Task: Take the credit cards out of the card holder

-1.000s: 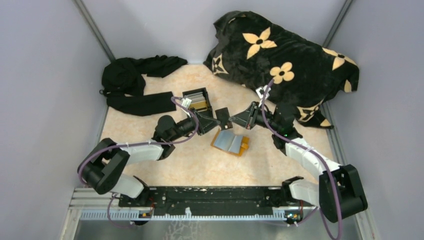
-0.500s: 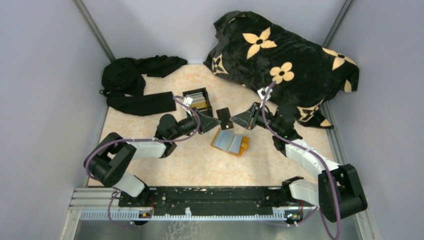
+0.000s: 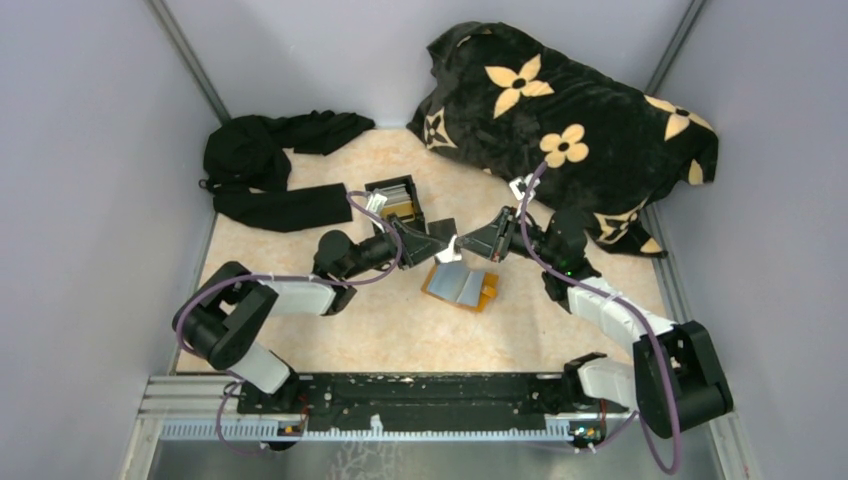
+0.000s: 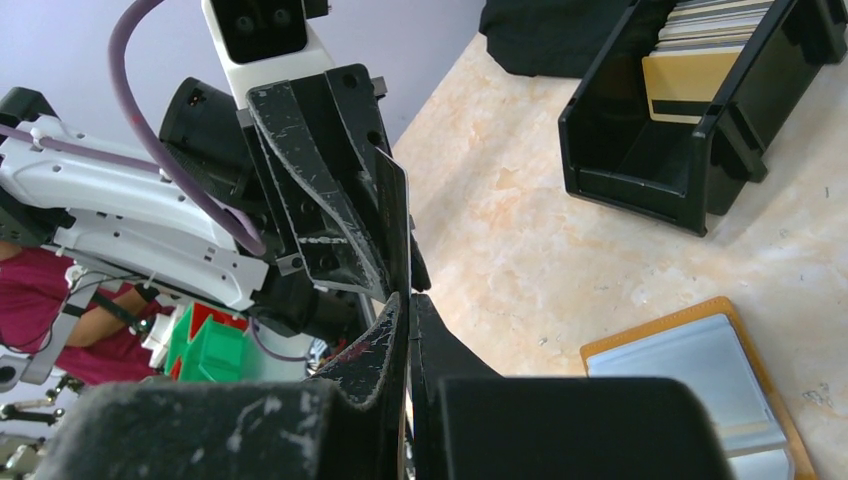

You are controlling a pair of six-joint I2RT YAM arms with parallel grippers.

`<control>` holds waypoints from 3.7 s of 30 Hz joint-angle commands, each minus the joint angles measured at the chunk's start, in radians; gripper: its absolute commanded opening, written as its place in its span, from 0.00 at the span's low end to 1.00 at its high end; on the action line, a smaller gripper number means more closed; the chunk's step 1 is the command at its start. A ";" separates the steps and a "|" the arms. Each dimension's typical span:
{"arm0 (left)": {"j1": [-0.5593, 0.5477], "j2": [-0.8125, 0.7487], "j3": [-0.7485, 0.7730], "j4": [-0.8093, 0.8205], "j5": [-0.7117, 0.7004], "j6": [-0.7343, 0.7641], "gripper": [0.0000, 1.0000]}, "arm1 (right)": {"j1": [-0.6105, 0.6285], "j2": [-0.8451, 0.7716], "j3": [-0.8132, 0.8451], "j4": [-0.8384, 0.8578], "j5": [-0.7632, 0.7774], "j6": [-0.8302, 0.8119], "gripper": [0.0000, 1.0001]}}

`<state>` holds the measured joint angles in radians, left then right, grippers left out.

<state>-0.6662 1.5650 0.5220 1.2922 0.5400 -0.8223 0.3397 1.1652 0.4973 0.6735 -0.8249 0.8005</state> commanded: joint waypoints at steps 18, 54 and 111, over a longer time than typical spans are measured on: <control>0.000 -0.085 -0.077 0.091 -0.005 0.011 0.18 | 0.012 0.114 -0.024 0.230 -0.020 0.076 0.00; 0.012 -0.540 -0.069 -0.753 -0.375 0.161 0.00 | 0.049 0.406 0.346 -0.212 0.599 -0.408 0.38; 0.124 -0.474 -0.025 -0.919 -0.446 0.244 0.00 | 0.327 0.826 0.825 -0.468 1.112 -0.557 0.61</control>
<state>-0.5545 1.0931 0.5095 0.3569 0.0765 -0.5709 0.6647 2.0266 1.3544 0.2302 0.2867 0.2611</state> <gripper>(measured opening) 0.007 0.604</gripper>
